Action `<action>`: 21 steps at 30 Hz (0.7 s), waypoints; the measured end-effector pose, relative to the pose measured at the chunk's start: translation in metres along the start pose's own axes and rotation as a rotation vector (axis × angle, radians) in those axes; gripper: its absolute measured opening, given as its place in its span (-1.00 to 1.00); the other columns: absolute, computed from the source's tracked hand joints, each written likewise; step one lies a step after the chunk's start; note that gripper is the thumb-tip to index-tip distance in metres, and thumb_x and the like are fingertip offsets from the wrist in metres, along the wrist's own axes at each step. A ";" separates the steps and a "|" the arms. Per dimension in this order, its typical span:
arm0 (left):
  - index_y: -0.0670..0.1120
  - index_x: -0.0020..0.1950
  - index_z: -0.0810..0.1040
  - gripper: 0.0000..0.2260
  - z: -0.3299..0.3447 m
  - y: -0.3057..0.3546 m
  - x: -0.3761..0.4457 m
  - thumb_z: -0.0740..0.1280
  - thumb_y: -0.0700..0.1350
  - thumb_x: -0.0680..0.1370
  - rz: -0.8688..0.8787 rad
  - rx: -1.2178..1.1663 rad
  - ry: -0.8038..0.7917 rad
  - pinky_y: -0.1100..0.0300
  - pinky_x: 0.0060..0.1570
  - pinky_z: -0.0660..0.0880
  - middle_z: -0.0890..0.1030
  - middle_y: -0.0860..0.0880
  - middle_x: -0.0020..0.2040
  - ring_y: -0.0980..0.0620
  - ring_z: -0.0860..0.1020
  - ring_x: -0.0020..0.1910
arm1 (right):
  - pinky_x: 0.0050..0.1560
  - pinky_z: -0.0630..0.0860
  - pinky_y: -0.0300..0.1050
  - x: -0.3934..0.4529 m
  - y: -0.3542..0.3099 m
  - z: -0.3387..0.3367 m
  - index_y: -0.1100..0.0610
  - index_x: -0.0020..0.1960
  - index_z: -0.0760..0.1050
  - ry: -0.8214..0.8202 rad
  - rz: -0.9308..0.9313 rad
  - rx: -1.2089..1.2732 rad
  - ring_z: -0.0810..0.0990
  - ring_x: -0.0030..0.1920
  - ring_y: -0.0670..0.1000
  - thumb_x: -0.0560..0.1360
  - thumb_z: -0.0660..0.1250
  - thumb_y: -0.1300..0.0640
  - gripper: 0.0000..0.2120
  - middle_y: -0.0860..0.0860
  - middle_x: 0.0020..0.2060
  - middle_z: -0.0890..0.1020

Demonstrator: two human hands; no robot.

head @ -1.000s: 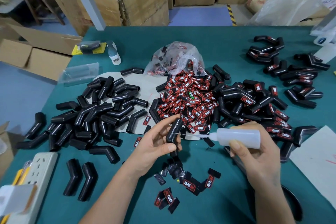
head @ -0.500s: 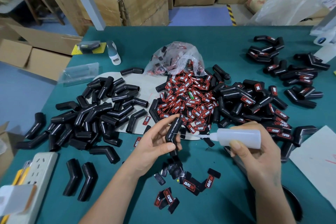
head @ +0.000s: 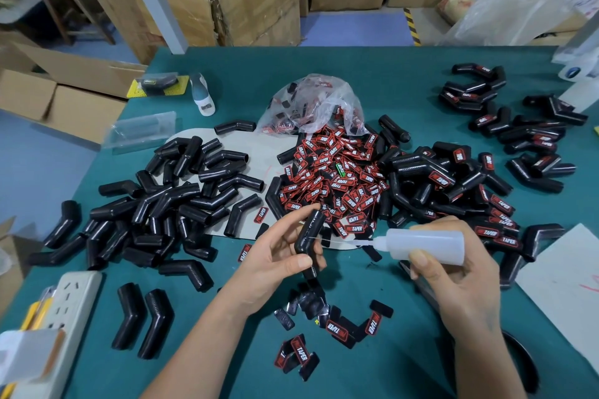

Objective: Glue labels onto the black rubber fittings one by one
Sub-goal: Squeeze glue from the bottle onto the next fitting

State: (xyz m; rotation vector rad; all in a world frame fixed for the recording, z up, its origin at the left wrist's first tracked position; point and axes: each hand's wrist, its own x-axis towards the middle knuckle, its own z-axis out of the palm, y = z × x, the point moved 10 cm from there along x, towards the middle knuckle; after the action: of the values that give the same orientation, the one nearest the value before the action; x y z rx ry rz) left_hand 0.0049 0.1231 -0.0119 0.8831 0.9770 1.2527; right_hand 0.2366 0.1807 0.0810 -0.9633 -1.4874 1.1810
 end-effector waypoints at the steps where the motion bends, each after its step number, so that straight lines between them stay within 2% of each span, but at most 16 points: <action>1: -0.01 0.62 0.37 -0.31 0.000 0.000 0.000 0.57 -0.02 0.54 0.000 -0.001 0.000 0.06 0.12 0.56 0.63 -0.09 0.06 -0.15 0.65 0.00 | -0.35 0.48 -0.32 0.000 -0.001 0.001 -0.14 0.02 0.63 -0.009 -0.007 -0.009 0.57 -0.32 -0.08 0.46 0.44 -0.03 -0.87 -0.13 -0.16 0.61; 8: -0.02 0.62 0.36 -0.30 0.000 -0.002 0.000 0.57 -0.02 0.55 -0.004 0.003 -0.002 0.04 0.13 0.55 0.62 -0.11 0.07 -0.16 0.65 0.01 | -0.37 0.48 -0.31 -0.001 0.001 -0.004 -0.07 0.03 0.63 0.024 0.010 0.000 0.56 -0.35 -0.06 0.46 0.44 -0.03 -0.85 -0.08 -0.17 0.61; 11: -0.02 0.62 0.36 -0.30 0.000 -0.002 -0.001 0.57 -0.03 0.55 -0.003 0.002 -0.004 0.05 0.13 0.55 0.62 -0.11 0.07 -0.16 0.65 0.00 | -0.34 0.49 -0.30 -0.001 -0.001 0.000 -0.13 0.03 0.64 -0.003 -0.007 -0.017 0.58 -0.28 -0.05 0.47 0.44 -0.03 -0.86 -0.09 -0.13 0.62; 21: 0.00 0.61 0.38 -0.31 0.001 0.000 -0.001 0.57 -0.01 0.54 -0.004 0.002 0.000 0.04 0.13 0.55 0.63 -0.09 0.06 -0.15 0.65 0.00 | -0.31 0.52 -0.29 0.000 -0.005 -0.002 -0.16 0.03 0.63 0.005 -0.035 -0.046 0.59 -0.27 -0.05 0.48 0.43 -0.03 -0.87 -0.11 -0.09 0.62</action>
State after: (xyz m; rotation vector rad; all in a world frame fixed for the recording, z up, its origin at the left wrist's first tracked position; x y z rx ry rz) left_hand 0.0054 0.1225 -0.0117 0.8824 0.9804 1.2485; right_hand 0.2382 0.1799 0.0855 -0.9668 -1.5278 1.1225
